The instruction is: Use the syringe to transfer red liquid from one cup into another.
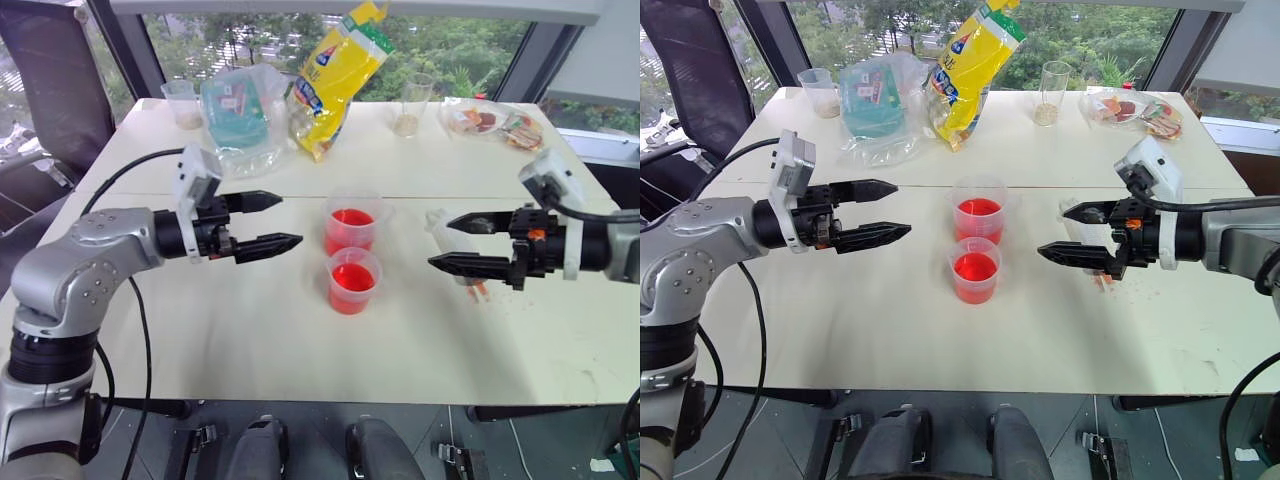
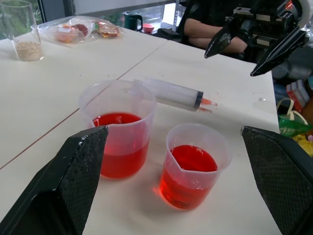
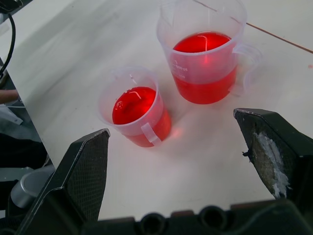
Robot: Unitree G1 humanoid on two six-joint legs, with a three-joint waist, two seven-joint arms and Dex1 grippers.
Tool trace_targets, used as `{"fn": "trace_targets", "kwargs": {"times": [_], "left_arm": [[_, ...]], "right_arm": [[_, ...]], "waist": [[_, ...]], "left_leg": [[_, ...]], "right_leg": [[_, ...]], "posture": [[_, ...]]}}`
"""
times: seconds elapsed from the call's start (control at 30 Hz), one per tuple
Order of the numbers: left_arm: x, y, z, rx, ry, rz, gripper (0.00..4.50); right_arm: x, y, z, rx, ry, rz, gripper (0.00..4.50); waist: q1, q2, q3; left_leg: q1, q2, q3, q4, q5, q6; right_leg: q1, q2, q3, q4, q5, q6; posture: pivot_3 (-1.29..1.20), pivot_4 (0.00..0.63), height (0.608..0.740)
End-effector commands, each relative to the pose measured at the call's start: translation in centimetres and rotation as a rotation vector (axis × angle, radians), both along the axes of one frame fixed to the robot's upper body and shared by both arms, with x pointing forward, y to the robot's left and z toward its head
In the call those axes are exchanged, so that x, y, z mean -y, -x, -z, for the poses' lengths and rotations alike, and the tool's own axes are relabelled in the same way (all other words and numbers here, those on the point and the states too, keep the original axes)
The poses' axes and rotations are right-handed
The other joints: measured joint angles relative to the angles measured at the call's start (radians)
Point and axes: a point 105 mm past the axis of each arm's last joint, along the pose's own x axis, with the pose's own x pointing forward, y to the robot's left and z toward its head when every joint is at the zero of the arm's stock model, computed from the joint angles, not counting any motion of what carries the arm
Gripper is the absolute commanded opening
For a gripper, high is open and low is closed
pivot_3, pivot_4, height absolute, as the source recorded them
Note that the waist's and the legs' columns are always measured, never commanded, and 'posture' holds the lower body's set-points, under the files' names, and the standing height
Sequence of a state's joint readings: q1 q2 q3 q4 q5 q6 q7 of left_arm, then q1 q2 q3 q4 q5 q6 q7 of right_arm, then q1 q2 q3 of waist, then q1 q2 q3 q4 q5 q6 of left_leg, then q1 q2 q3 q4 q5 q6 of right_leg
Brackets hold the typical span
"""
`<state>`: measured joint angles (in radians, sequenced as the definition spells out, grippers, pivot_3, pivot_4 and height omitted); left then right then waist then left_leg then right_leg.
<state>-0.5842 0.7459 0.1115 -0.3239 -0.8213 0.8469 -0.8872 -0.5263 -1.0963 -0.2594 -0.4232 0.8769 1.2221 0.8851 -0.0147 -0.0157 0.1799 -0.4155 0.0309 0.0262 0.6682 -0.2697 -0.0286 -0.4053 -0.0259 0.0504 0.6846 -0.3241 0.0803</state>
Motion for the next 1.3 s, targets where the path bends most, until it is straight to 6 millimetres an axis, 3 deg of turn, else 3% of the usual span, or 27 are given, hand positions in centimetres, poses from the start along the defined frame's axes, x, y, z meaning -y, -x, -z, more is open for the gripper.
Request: {"fn": "trace_targets", "kwargs": {"times": [0.03, 0.9, 1.1, 1.3], "left_arm": [[0.0, 0.5, -1.4, 0.041, 0.033, 0.019, 4.5], [1.2, 0.3, -1.0, 0.068, 0.017, 0.032, 4.5], [1.5, -0.1, -1.0, 0.069, 0.023, 0.034, 4.5], [1.9, -0.3, -0.5, 0.073, 0.029, 0.04, 4.5]], "right_arm": [[0.4, -0.2, -0.8, 0.045, 0.02, 0.018, 4.45], [4.0, -2.7, 0.5, 0.028, 0.117, 0.178, 4.45], [5.8, -6.3, 0.9, -0.027, 0.141, 0.393, 4.45], [6.5, -9.7, 3.6, -0.176, 0.201, 0.494, 4.45]], "waist": [[0.0, 0.0, 0.0], [0.0, 0.0, 0.0], [-0.006, 0.0, 0.0], [-0.003, 0.0, 0.0]], "left_leg": [[0.0, 0.0, 0.0, 0.0, 0.0, 0.0], [0.0, 0.0, 0.0, 0.0, 0.0, 0.0], [0.001, 0.0, 0.001, 0.0, 0.0, 0.0], [0.002, 0.0, 0.002, 0.0, 0.0, 0.0]], "right_leg": [[0.0, 0.0, 0.0, 0.0, 0.0, 0.0], [0.0, 0.0, 0.0, 0.0, 0.0, 0.0], [0.0, 0.0, 0.001, 0.001, 0.0, 0.0], [0.0, 0.0, 0.002, 0.0, 0.0, 0.0]], "posture": [[0.0, 0.15, 0.74], [0.0, 0.15, 0.74], [0.0, 0.15, 0.74], [0.0, 0.15, 0.74]]}}
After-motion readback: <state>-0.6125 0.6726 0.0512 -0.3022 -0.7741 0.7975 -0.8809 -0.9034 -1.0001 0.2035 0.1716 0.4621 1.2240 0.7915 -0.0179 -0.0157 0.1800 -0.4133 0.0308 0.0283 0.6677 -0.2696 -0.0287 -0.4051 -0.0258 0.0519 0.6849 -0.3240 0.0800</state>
